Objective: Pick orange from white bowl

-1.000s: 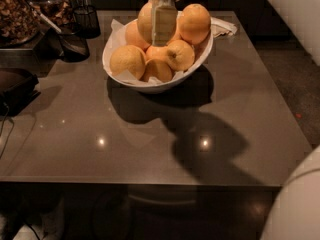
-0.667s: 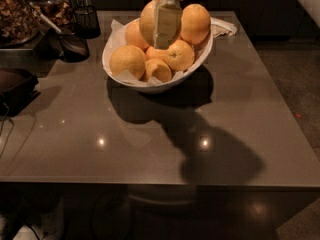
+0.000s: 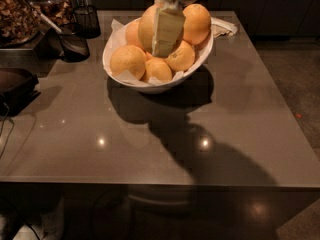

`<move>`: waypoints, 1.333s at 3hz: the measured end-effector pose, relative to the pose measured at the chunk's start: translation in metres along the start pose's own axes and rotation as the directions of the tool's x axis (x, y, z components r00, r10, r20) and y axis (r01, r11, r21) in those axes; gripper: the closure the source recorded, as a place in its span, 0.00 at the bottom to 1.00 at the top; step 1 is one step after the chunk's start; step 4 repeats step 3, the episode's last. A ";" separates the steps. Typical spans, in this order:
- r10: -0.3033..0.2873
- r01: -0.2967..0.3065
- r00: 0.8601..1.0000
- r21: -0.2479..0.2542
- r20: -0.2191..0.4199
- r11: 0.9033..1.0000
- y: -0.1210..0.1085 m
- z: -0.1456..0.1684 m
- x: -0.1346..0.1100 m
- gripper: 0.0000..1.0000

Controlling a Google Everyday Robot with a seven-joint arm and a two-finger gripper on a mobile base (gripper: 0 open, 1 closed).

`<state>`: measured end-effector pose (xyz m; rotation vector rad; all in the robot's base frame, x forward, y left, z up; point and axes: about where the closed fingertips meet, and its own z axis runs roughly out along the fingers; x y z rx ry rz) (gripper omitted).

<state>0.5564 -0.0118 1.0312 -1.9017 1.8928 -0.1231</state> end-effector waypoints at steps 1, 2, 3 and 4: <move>0.007 -0.007 1.000 -0.022 0.011 1.000 0.013 -0.004 -0.001 1.00; 0.088 -0.087 0.996 -0.054 0.008 0.995 0.064 -0.029 0.000 1.00; 0.090 -0.089 0.996 -0.052 0.009 0.995 0.064 -0.030 0.000 1.00; 0.090 -0.089 0.996 -0.052 0.009 0.995 0.064 -0.030 0.000 1.00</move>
Offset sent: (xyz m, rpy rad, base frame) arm -0.0857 -0.0084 -0.0007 0.0598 0.1009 -0.0874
